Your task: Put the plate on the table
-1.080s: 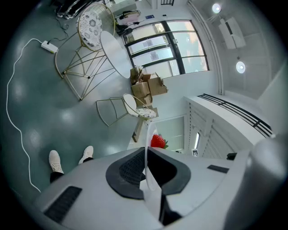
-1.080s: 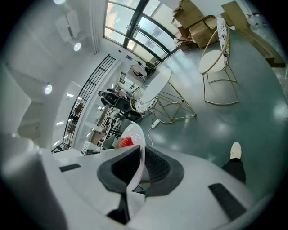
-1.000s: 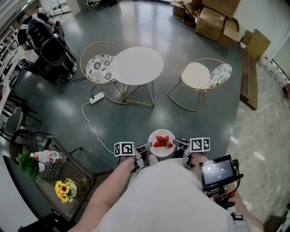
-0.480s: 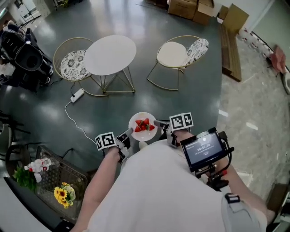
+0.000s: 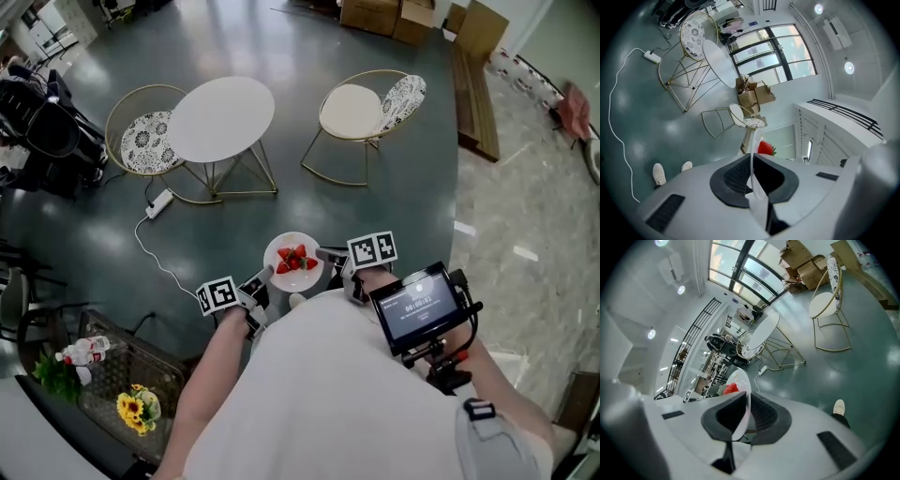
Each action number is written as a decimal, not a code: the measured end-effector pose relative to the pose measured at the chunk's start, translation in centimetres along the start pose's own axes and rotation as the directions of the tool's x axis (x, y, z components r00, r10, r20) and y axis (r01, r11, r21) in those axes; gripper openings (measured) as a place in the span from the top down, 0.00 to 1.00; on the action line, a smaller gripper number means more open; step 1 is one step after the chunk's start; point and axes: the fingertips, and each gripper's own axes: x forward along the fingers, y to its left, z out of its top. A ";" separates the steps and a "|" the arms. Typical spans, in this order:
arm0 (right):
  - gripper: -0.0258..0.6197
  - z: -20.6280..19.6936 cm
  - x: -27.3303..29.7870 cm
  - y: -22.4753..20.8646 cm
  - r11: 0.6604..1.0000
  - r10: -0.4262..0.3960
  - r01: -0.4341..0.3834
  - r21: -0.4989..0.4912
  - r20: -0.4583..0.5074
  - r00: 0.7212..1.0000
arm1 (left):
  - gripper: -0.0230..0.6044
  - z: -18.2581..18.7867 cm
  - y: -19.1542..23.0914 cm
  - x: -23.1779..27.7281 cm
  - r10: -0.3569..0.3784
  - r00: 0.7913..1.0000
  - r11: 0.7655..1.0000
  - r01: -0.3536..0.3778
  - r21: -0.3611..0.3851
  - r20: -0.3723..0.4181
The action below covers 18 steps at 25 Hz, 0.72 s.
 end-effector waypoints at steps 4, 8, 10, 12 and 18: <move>0.92 0.0 -0.1 -0.1 1.000 0.004 -0.004 0.002 -0.002 1.000 | 0.93 -0.1 -0.1 0.2 0.005 1.000 1.000 -0.005 0.000 0.005; 0.92 1.0 0.0 -0.8 1.000 0.010 -0.010 0.006 -0.006 1.000 | 0.93 0.6 -0.1 1.0 0.016 1.000 1.000 -0.016 0.007 0.016; 0.92 1.1 0.0 -0.6 1.000 0.016 -0.016 0.002 -0.003 1.000 | 0.93 0.7 -0.1 1.0 0.024 0.999 1.000 -0.024 0.012 0.027; 0.92 1.5 0.0 -0.5 1.000 0.017 -0.017 -0.006 0.001 1.000 | 0.93 1.1 -0.1 1.1 0.024 0.999 1.000 -0.025 0.013 0.033; 0.92 2.6 0.5 -1.0 1.000 0.008 -0.008 -0.009 0.007 1.000 | 0.93 2.1 0.0 1.7 0.017 0.999 1.000 -0.018 0.017 0.027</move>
